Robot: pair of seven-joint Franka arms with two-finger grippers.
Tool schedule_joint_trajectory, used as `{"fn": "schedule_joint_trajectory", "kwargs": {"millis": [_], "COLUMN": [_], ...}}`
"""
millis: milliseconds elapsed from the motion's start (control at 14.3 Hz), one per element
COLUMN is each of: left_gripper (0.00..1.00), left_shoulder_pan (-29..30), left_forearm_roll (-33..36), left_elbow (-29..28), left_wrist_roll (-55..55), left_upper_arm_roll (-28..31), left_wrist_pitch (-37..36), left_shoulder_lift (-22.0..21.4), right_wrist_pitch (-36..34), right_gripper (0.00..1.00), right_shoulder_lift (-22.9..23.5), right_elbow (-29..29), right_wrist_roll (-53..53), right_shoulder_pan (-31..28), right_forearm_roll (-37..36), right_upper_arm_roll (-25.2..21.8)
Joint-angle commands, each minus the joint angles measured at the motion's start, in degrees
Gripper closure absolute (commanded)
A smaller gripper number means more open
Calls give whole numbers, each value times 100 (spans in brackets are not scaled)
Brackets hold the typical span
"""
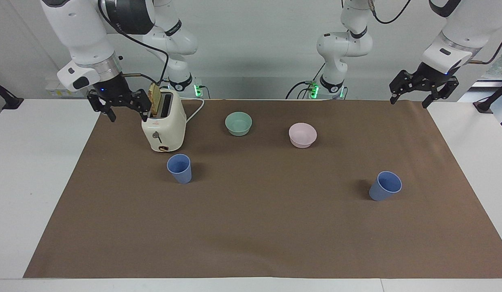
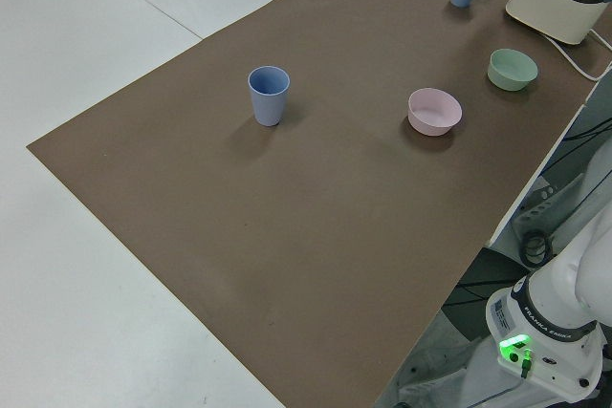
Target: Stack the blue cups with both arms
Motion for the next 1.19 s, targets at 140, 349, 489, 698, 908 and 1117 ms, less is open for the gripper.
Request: {"fn": "schedule_joint_trajectory", "kwargs": {"millis": [140, 349, 489, 698, 908, 1117], "left_gripper": [0, 0, 0, 0, 0, 0], "left_shoulder_pan": [-13, -22, -31, -49, -14, -13], "left_forearm_roll": [121, 112, 103, 103, 103, 103], "left_elbow": [-74, -74, -74, -74, -74, -74], "left_wrist_roll": [-37, -72, -63, -63, -54, -37], "left_upper_arm_roll": [2, 2, 2, -6, 2, 2], "left_wrist_pitch": [-75, -58, -49, -49, -23, 4], "left_shoulder_lift": [-110, -110, -110, -110, -110, -110], "right_wrist_pitch": [49, 49, 49, 49, 49, 49], "right_gripper": [0, 0, 0, 0, 0, 0], "right_shoulder_lift": [-74, -74, -66, -66, -74, -66], "right_elbow": [-102, -102, -102, -102, -102, -102], "right_wrist_roll": [76, 76, 76, 76, 76, 76], "right_shoulder_pan": [-56, -56, -56, -56, -56, -56], "right_forearm_roll": [-64, -64, -64, -64, -64, -64], "right_upper_arm_roll": [37, 37, 37, 37, 37, 37]}}
